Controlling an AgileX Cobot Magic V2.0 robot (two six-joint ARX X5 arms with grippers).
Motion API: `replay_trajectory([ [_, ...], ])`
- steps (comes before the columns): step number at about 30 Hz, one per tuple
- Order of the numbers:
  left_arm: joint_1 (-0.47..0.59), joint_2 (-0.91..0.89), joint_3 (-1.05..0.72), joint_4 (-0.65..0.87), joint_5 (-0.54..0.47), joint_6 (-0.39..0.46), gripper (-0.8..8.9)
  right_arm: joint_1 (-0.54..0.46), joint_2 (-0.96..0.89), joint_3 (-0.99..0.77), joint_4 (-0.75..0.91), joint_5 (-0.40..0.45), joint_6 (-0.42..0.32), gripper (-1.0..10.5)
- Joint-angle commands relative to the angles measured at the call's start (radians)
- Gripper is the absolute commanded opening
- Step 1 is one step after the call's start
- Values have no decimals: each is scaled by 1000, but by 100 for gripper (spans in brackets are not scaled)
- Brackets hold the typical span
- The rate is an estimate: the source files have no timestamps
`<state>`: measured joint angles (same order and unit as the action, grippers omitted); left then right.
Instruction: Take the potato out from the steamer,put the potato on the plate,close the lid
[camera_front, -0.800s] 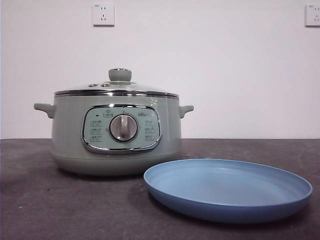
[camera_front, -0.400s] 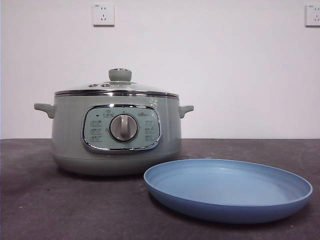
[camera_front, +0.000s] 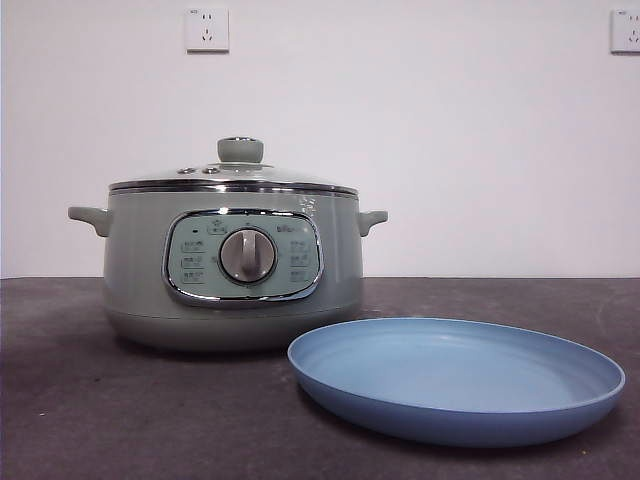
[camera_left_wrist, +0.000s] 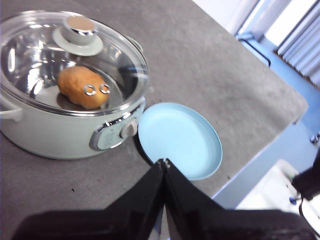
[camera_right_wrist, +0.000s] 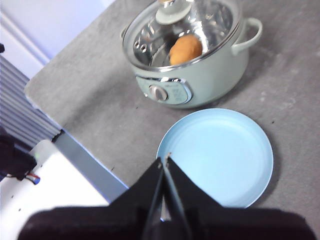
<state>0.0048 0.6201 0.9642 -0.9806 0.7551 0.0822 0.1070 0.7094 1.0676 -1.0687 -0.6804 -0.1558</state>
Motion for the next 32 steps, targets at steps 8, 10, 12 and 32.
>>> replay_trajectory([
  [8, -6, 2, 6, -6, -64, 46, 609, 6, -2, 2, 5, 3, 24, 422],
  [10, -6, 2, 6, -1, -75, 46, 713, 6, -2, 2, 5, 2, 36, 622],
  [12, -6, 2, 6, 9, -74, 45, 712, 6, 0, 2, 5, 2, 36, 647],
  [32, -103, 300, 119, 275, -190, 16, 711, 6, 51, 2, 6, 2, 39, 631],
])
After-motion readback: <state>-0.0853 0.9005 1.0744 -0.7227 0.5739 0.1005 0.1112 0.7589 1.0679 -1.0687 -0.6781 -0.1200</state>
